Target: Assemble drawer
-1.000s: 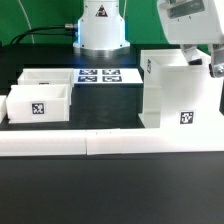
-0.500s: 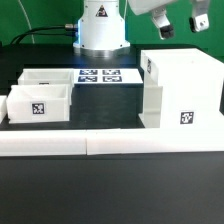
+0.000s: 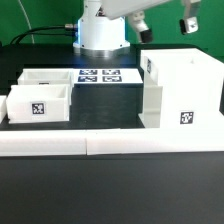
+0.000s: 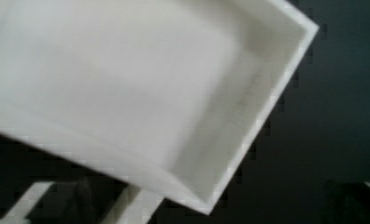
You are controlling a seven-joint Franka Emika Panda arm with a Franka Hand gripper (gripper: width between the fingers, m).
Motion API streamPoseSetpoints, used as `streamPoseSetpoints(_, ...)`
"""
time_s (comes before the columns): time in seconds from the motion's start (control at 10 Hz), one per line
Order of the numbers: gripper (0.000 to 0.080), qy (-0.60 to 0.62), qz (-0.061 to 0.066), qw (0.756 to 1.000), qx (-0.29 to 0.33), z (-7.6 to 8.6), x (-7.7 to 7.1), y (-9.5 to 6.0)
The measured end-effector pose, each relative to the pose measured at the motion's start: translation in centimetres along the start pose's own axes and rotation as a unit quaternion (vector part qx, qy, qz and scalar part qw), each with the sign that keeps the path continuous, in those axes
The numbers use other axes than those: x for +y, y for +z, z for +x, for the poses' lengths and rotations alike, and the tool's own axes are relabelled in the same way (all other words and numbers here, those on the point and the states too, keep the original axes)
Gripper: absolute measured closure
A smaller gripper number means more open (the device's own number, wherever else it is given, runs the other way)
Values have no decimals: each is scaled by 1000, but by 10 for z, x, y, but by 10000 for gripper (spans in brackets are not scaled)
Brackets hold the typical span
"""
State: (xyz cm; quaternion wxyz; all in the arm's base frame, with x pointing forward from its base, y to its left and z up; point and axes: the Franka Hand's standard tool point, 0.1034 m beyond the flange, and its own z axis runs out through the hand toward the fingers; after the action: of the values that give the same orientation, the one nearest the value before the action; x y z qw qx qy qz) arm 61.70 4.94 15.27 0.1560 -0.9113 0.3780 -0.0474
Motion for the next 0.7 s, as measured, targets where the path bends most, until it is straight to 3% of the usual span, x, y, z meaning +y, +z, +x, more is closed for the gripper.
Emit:
streamPoseSetpoints(0.3,150,-132,-9,991,4,17,26,-3)
streamPoseSetpoints(0.7,150,-285,-14,958,3,18,28,-2)
